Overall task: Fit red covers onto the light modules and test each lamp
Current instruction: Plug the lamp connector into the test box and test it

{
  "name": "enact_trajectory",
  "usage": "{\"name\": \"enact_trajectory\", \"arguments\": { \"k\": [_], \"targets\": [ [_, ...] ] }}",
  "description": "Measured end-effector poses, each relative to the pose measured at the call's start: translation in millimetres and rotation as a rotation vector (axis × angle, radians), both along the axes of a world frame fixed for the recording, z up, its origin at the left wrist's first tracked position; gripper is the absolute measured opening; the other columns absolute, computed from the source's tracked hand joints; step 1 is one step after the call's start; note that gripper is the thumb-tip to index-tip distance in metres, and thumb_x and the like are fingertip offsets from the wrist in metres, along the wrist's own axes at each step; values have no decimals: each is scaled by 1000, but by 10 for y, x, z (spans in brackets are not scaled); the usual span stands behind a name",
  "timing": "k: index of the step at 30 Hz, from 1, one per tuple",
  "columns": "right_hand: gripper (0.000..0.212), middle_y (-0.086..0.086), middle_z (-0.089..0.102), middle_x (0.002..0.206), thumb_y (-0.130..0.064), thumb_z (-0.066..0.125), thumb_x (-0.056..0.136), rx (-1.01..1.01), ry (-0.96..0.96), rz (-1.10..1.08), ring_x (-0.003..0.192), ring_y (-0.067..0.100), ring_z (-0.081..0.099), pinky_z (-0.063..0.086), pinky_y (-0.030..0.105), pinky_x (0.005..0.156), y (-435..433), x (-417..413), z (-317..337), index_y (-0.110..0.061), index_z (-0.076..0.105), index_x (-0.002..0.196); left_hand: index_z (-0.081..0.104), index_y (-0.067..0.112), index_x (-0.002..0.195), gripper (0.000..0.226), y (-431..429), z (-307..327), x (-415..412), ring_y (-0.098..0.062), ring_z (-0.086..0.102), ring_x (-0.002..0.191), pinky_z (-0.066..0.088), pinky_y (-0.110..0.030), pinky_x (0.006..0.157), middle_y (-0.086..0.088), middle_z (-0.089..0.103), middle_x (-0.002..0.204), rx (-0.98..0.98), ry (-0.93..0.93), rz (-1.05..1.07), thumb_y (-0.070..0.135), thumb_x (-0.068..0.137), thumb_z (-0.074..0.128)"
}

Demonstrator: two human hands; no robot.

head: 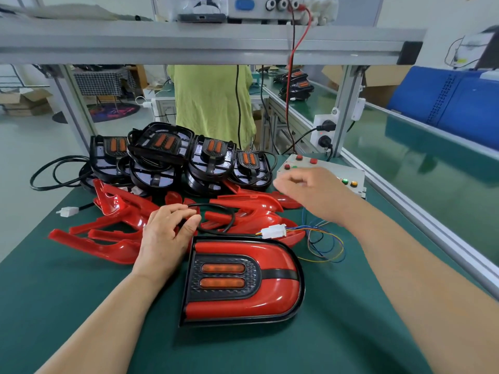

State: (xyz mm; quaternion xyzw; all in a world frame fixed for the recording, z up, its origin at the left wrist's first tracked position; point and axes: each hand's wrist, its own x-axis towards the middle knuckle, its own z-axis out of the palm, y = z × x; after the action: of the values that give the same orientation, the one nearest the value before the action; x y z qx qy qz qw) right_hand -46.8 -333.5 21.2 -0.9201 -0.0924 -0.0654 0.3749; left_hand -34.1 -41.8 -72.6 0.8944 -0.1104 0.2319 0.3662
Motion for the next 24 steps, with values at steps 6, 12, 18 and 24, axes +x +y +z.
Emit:
{"name": "enact_trajectory", "arguments": {
  "k": [6, 12, 18, 24],
  "targets": [
    [27, -23, 71, 96, -53, 77, 78, -57, 207, 120, 85, -14, 61, 42, 5, 72, -44, -317, -74, -35, 75, 99, 74, 17, 110, 26, -6, 6, -16, -7, 42, 115, 31, -28, 101, 13, 57, 115, 0, -3, -3, 33, 95, 60],
    [29, -15, 72, 98, -39, 79, 82, -156, 218, 139, 91, -4, 63, 47, 15, 85, -24, -342, -190, -26, 75, 107, 74, 14, 110, 23, -20, 30, -41, -13, 44, 117, 31, -28, 102, 8, 59, 116, 10, 6, 10, 28, 95, 62],
    [18, -20, 70, 93, -32, 78, 85, -14, 151, 88, 87, -9, 63, 46, 12, 81, -3, -259, -254, -24, 75, 100, 73, 13, 112, 25, -9, 30, -47, -10, 43, 116, 32, -29, 102, 8, 59, 116, 3, 9, 6, 28, 96, 60],
    [6, -24, 71, 84, -37, 77, 84, 74, 33, 26, 83, -9, 63, 43, 2, 70, 71, -183, -283, -38, 72, 86, 73, 10, 113, 24, -24, 80, -70, -22, 47, 122, 34, -40, 109, -1, 63, 119, -1, 10, 61, 23, 95, 63]
  ]
}}
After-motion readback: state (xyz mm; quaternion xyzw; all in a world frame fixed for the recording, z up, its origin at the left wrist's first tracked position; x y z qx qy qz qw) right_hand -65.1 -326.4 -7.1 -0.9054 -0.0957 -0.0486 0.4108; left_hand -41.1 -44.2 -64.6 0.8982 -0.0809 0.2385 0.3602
